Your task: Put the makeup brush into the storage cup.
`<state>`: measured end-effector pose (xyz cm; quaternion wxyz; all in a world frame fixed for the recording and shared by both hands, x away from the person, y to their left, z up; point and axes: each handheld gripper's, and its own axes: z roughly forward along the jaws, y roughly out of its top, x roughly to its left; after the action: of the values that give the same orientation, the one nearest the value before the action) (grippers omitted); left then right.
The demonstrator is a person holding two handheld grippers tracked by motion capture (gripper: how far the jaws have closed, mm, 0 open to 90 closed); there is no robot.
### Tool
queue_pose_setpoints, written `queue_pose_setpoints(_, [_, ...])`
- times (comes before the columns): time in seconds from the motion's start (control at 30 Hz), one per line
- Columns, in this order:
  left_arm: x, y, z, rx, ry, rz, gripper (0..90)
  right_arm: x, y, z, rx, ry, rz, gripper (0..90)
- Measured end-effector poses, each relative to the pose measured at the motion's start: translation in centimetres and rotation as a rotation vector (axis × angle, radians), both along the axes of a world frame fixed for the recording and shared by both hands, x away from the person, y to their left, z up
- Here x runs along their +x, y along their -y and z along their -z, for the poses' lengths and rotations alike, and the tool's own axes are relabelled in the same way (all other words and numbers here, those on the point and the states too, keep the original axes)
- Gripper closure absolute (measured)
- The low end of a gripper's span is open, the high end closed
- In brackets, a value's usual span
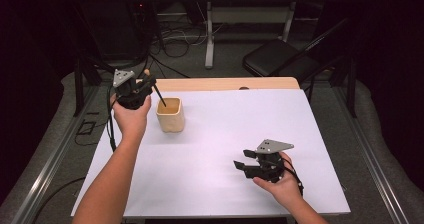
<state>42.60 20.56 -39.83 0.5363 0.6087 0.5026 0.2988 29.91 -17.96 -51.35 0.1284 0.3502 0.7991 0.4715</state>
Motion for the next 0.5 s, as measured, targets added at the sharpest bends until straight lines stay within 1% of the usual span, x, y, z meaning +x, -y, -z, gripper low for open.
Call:
queue_pose_setpoints(0.1, [0.02, 0.08, 0.04, 0.002, -0.001, 0.000, 83.2, 0.00, -0.06, 0.08, 0.004, 0.004, 0.001, 44.4])
queue_pose_setpoints(0.37, [0.10, 0.32, 0.24, 0.010, -0.005, 0.009, 83.2, -0.09, -0.08, 0.14, -0.002, -0.004, 0.001, 44.3])
queue_pose_setpoints(0.47, [0.15, 0.51, 0.40, 0.016, -0.006, 0.013, 83.2, -0.08, -0.05, 0.16, 0.000, -0.005, 0.002, 44.4])
queue_pose_setpoints(0.5, [0.13, 0.58, 0.44, 0.023, -0.012, 0.017, 83.2, -0.08, -0.05, 0.16, 0.001, -0.005, 0.002, 44.4])
